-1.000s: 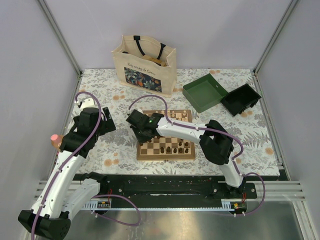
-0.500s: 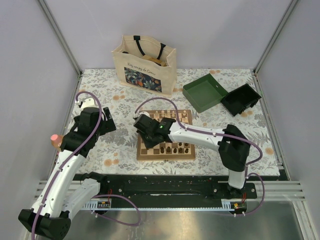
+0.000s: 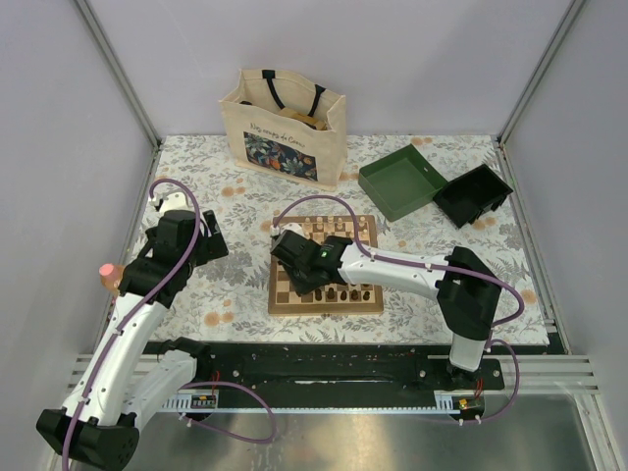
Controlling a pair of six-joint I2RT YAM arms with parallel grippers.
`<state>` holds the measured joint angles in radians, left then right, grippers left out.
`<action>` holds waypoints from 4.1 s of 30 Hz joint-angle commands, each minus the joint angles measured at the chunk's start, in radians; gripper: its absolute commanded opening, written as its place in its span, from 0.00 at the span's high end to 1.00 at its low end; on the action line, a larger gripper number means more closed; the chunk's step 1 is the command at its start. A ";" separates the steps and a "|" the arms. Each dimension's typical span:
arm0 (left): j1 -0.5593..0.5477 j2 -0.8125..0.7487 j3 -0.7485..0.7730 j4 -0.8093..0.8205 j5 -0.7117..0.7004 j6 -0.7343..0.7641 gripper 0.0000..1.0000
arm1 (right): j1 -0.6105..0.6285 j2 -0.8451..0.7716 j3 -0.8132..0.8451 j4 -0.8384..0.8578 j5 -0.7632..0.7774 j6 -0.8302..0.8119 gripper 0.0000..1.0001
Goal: Set up the chess pieces on the board
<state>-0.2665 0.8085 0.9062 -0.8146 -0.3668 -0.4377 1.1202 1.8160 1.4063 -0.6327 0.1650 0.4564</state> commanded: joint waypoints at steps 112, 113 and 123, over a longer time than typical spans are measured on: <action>0.007 0.018 -0.001 0.026 0.025 0.007 0.01 | -0.003 -0.017 -0.072 0.010 0.025 -0.042 0.78; 0.009 0.015 -0.003 0.028 0.025 0.007 0.01 | -0.003 -0.018 -0.072 0.008 0.025 -0.042 0.78; 0.007 0.015 -0.001 0.028 0.025 0.007 0.01 | -0.005 -0.012 -0.069 0.005 0.024 -0.045 0.76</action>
<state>-0.2646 0.8223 0.9058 -0.8146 -0.3489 -0.4377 1.1191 1.8336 1.3476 -0.5991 0.1719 0.4236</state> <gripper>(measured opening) 0.988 0.240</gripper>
